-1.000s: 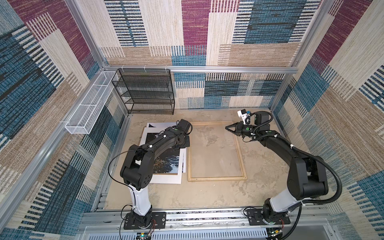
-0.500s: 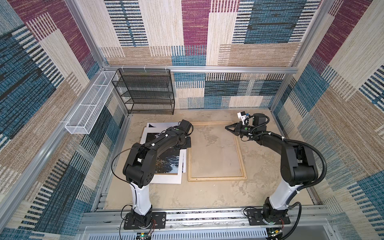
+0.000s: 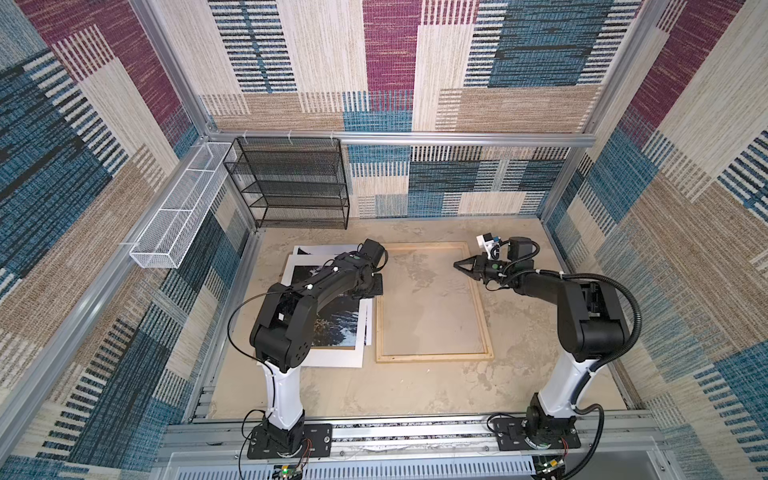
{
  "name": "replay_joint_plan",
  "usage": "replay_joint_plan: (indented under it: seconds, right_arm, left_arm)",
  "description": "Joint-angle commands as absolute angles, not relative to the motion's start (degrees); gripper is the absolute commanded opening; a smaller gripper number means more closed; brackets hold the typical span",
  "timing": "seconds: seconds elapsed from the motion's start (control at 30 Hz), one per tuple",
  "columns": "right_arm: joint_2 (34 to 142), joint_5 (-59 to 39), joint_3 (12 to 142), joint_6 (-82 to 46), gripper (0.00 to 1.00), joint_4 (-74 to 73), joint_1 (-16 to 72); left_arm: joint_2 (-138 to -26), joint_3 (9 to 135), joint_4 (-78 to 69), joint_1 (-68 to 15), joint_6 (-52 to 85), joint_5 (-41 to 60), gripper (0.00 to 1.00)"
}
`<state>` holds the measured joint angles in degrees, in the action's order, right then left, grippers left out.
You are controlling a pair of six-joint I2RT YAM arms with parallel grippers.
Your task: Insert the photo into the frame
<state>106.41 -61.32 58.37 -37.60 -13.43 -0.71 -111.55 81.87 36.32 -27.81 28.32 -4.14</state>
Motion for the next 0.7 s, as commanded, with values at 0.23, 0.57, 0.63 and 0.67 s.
replay_joint_plan:
  seconds: [0.23,0.57,0.63,0.67]
  right_arm:
    - [107.7,-64.0,56.3,-38.7,0.0,-21.1,-2.0]
    - [110.3,-64.7,56.5,-40.3,0.0,-24.7,-2.4]
    - [110.6,-64.7,56.7,-40.4,0.0,-24.9,-2.5]
    - [110.8,-64.7,56.7,-40.4,0.0,-25.0,-2.5]
  left_arm:
    - [-112.8,81.9,37.0,-27.8,29.1,-2.6,0.02]
    - [-112.5,81.7,37.0,-27.9,28.9,-1.9,0.01]
    - [-112.6,81.7,37.0,-27.9,28.9,-1.9,0.01]
    - [-112.7,81.7,36.9,-27.9,28.9,-1.8,0.01]
